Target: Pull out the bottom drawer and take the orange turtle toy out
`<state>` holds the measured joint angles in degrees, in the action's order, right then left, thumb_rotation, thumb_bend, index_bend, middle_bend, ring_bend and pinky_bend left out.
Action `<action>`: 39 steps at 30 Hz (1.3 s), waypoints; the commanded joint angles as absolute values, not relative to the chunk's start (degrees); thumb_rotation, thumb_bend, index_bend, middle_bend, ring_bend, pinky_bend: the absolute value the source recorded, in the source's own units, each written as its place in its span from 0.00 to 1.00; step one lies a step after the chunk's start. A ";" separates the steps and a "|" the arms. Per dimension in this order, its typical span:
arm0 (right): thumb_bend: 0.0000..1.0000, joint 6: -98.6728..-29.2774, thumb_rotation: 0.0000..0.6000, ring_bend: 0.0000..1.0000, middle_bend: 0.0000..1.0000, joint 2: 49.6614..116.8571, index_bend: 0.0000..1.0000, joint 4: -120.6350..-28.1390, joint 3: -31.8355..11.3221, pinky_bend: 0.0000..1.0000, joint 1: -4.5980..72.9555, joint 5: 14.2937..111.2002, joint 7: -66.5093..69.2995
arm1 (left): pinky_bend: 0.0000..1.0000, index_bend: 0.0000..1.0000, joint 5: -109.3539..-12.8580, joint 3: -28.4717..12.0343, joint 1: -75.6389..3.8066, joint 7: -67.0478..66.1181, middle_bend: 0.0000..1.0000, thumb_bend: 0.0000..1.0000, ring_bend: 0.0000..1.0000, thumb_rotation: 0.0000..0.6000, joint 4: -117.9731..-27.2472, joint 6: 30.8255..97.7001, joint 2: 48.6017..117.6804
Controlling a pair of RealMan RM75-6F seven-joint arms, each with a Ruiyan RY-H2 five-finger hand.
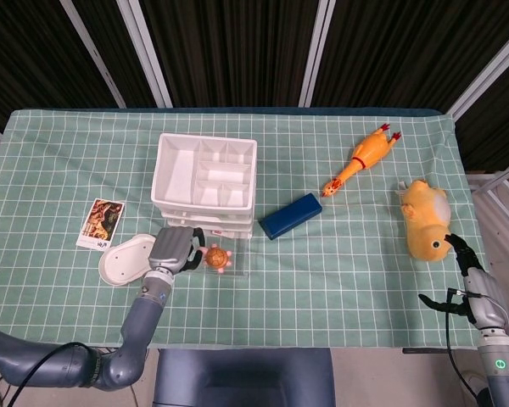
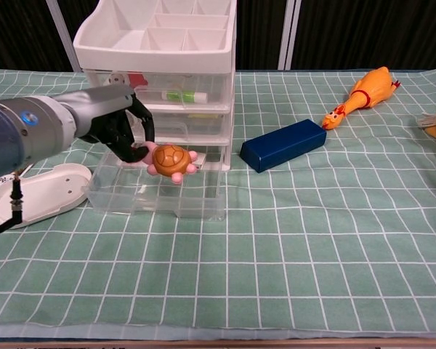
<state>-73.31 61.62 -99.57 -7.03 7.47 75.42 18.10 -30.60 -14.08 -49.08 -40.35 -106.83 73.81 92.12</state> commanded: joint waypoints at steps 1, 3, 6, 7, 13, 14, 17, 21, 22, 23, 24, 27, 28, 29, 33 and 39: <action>0.11 -73.34 1.00 0.00 0.00 61.64 0.00 -99.55 -7.03 0.18 7.49 75.44 17.93 | 1.00 0.59 -34.16 -11.17 -45.55 -39.08 1.00 0.46 1.00 1.00 -112.53 76.46 86.89; 0.11 -73.40 1.00 0.00 0.00 61.69 0.00 -99.55 -7.03 0.18 7.49 75.45 17.76 | 1.00 0.59 -35.62 -9.39 -44.08 -38.44 1.00 0.46 1.00 1.00 -114.43 76.61 84.75; 0.11 -73.53 1.00 0.00 0.00 61.75 0.00 -99.58 -7.02 0.18 7.47 75.46 17.45 | 1.00 0.59 -37.86 -6.15 -41.67 -37.33 1.00 0.46 1.00 1.00 -116.47 76.86 82.14; 0.11 -73.57 1.00 0.00 0.00 61.78 0.00 -99.59 -7.02 0.18 7.47 75.47 17.35 | 1.00 0.59 -38.69 -5.31 -40.98 -36.83 1.00 0.46 1.00 1.00 -116.70 76.90 81.62; 0.11 -73.83 1.00 0.00 0.00 61.86 0.00 -99.64 -6.98 0.18 7.42 75.63 16.86 | 1.00 0.58 -41.17 -1.59 -37.82 -34.78 1.00 0.46 1.00 1.00 -116.51 76.70 79.82; 0.11 -73.86 1.00 0.00 0.00 61.87 0.00 -99.64 -6.98 0.18 7.42 75.64 16.77 | 1.00 0.58 -41.18 -0.99 -37.35 -34.61 1.00 0.46 1.00 1.00 -116.27 76.50 79.57; 0.11 -73.93 1.00 0.00 0.00 61.90 0.00 -99.70 -6.96 0.18 7.40 75.65 16.63 | 1.00 0.57 -41.42 0.13 -36.31 -34.06 1.00 0.46 1.00 1.00 -115.41 75.82 79.32; 0.11 -73.99 1.00 0.00 0.00 61.94 0.00 -99.74 -6.95 0.18 7.36 75.62 16.54 | 1.00 0.53 -40.95 0.60 -35.64 -33.85 1.00 0.45 1.00 1.00 -113.27 74.48 80.21; 0.11 -73.99 1.00 0.00 0.00 61.93 0.00 -99.75 -6.97 0.18 7.36 75.59 16.57 | 1.00 0.52 -40.73 0.57 -35.59 -33.94 1.00 0.43 1.00 1.00 -112.73 74.19 80.50; 0.11 -73.97 1.00 0.00 0.00 61.92 0.00 -99.76 -6.97 0.18 7.36 75.57 16.60 | 1.00 0.50 -40.51 0.53 -35.57 -34.06 1.00 0.40 1.00 1.00 -112.16 73.91 80.82; 0.11 -73.94 1.00 0.00 0.00 61.91 0.00 -99.76 -6.98 0.18 7.37 75.54 16.63 | 1.00 0.48 -40.27 0.51 -35.55 -34.24 1.00 0.37 1.00 1.00 -111.59 73.64 81.14; 0.11 -73.83 1.00 0.00 0.00 61.89 0.00 -99.73 -6.99 0.18 7.39 75.50 16.75 | 1.00 0.40 -39.55 0.60 -35.50 -35.08 1.00 0.26 1.00 1.00 -109.94 72.93 82.23; 0.11 -73.80 1.00 0.00 0.00 61.89 0.00 -99.72 -7.00 0.18 7.40 75.48 16.83 | 1.00 0.38 -39.56 0.61 -35.45 -35.27 1.00 0.22 1.00 1.00 -109.62 72.87 82.48; 0.11 -73.77 1.00 0.00 0.00 61.88 0.00 -99.70 -7.02 0.18 7.41 75.46 16.89 | 1.00 0.37 -39.74 0.64 -35.36 -35.39 1.00 0.20 1.00 1.00 -109.38 72.88 82.69; 0.11 -73.78 1.00 0.00 0.00 61.86 0.00 -99.63 -6.99 0.18 7.40 75.57 17.00 | 1.00 0.33 -41.98 0.57 -34.64 -35.03 1.00 0.12 1.00 1.00 -109.61 73.84 82.44; 0.11 -73.78 1.00 0.00 0.00 61.90 0.00 -99.50 -6.97 0.18 7.43 75.70 16.95 | 0.91 0.28 -53.43 1.49 -30.49 -29.20 0.77 0.12 0.80 1.00 -110.75 79.32 80.03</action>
<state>-73.78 61.89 -99.50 -6.97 7.43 75.69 16.96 -47.70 0.79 -32.98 -32.48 -110.14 76.12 81.48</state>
